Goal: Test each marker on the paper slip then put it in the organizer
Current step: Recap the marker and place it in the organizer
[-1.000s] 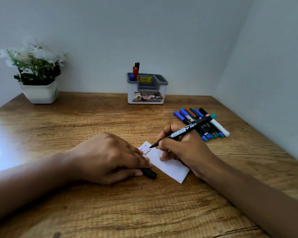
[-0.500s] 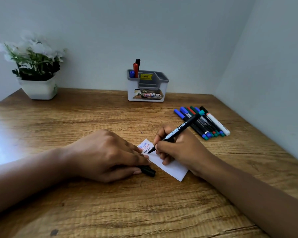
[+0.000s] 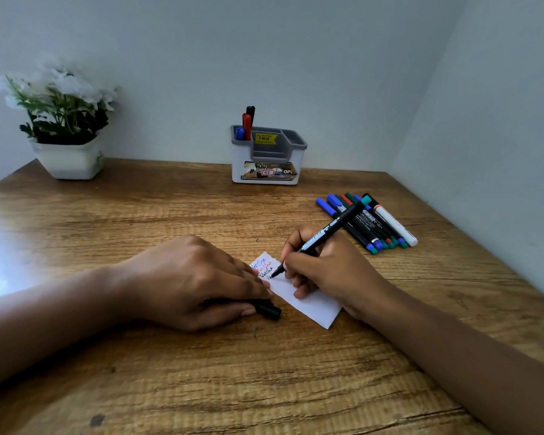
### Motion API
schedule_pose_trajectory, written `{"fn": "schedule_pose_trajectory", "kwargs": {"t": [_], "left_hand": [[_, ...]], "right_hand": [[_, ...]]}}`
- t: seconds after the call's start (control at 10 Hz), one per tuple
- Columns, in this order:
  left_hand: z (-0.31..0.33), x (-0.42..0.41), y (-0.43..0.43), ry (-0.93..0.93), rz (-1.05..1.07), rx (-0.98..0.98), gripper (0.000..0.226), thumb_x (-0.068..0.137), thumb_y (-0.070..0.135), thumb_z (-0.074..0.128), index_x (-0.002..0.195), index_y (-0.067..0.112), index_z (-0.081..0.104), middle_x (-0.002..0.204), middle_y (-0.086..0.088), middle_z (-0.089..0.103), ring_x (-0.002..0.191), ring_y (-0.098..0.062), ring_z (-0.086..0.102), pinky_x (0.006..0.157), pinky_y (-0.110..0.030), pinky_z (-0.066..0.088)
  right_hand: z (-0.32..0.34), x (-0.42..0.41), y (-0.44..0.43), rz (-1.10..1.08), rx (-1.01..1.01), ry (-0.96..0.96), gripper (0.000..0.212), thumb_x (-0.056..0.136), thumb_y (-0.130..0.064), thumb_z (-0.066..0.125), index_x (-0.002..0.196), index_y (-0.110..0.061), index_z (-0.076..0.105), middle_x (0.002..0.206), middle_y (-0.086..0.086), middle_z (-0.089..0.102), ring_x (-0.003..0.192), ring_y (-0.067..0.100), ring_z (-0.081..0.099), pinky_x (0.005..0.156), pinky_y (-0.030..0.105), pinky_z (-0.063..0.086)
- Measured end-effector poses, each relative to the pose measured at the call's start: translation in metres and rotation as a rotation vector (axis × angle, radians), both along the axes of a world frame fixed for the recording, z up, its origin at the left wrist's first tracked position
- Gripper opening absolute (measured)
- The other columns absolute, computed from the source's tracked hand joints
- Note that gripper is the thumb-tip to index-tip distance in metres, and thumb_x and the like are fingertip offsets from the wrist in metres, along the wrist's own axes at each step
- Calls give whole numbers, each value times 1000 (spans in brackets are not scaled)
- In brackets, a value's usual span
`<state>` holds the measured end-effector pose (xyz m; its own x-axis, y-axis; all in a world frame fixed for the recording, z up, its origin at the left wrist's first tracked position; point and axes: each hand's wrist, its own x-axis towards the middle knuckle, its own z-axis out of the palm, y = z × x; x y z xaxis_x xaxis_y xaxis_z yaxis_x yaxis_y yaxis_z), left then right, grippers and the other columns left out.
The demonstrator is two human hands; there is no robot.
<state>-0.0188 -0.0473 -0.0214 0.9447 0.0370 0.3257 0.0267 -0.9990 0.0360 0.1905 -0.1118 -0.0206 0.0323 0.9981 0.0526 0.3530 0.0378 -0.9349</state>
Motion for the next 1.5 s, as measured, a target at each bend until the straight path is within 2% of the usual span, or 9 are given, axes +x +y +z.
{"fn": "schedule_pose_trajectory", "kwargs": {"t": [0.3,0.9,1.1,1.2,1.3,1.4,1.5], "left_hand": [[-1,-1,0,-2,1,-5,29,97,31,53,116,18,69,115,8,70,109,-5,65,82,-28,56],[2,1,-2,10,9,2,29,96,31,53,117,18,69,115,7,70,109,-5,64,85,-27,55],[-9,-3,0,89,170,-18,35,94,46,44,115,30,67,113,11,69,105,-12,66,85,-39,55],[-13,-3,1,91,170,-22,36,94,48,43,115,30,67,114,11,69,106,-12,66,86,-39,55],[-9,-2,0,78,149,-27,33,94,44,47,115,29,67,114,11,69,106,-11,66,87,-38,55],[0,1,-1,32,28,-11,29,96,32,53,116,20,69,115,7,70,108,-6,65,92,-28,53],[3,3,-2,16,-9,-22,29,96,30,54,117,17,69,116,7,70,109,-4,64,91,-27,53]], "right_hand": [[0,-1,1,-26,6,6,6,80,-6,61,75,-9,60,58,3,59,51,11,56,49,27,51],[1,-3,0,-63,-3,23,6,82,-6,59,76,-7,60,60,4,58,51,9,54,49,26,51],[1,-3,0,-85,-8,30,8,82,-6,59,74,-7,58,60,6,56,49,9,53,48,25,51],[0,-3,1,-101,-14,43,9,82,-7,59,73,-9,58,60,6,55,49,8,52,48,25,51],[0,-3,1,-112,-21,53,12,83,-7,59,72,-10,57,60,6,54,48,8,52,46,24,51],[0,-3,2,-111,-20,56,12,83,-7,58,72,-10,56,60,6,54,48,8,51,47,24,51],[1,-4,2,-111,-26,51,12,83,-8,59,72,-10,56,60,6,54,48,8,51,46,24,51]]}}
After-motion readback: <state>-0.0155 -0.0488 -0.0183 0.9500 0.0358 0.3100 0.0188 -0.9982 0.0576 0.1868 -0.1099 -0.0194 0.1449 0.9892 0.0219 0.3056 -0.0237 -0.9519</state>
